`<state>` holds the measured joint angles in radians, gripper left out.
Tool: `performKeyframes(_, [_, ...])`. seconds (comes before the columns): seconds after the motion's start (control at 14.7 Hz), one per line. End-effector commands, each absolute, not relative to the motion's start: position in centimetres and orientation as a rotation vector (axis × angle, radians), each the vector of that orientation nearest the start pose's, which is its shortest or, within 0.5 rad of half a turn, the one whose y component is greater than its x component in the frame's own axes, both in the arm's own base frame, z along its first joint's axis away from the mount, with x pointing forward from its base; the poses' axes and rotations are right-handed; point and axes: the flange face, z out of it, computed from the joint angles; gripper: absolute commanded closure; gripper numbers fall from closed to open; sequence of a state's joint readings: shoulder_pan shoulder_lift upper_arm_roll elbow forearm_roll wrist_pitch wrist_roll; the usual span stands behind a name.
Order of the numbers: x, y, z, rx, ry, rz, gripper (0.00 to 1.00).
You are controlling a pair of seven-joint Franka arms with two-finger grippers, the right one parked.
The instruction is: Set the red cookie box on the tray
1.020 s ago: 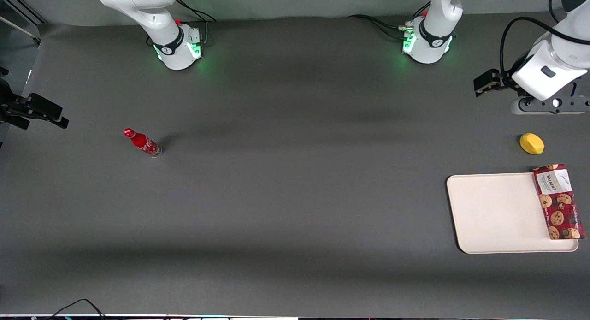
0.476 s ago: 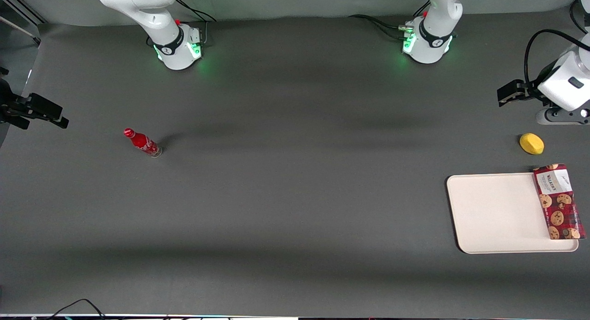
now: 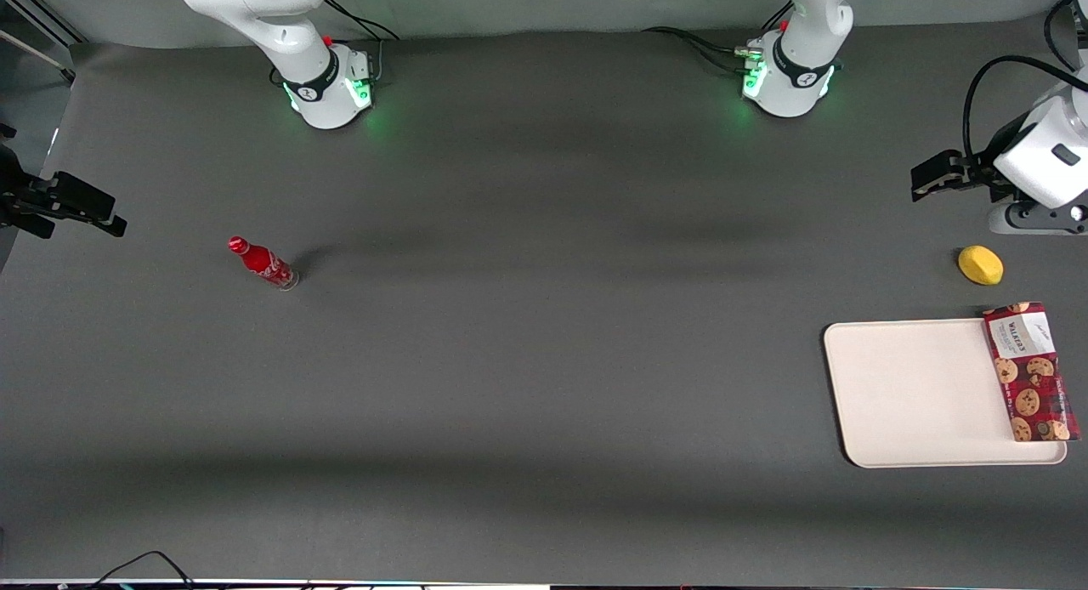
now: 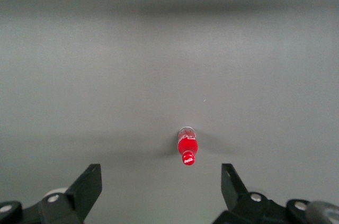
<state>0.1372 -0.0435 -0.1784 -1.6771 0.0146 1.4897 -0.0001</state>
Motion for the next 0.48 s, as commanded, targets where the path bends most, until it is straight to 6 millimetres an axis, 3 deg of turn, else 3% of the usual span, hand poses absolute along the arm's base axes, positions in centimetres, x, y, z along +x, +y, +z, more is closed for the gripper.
performKeyframes(0.0, [53.07, -1.84, 58.75, -3.136, 0.062, 0.242, 0.00])
performKeyframes(0.14, [52.08, -1.51, 58.64, -3.137, 0.048, 0.233, 0.00])
performKeyframes(0.41, [52.97, -1.43, 59.36, -3.151, 0.048, 0.221, 0.00])
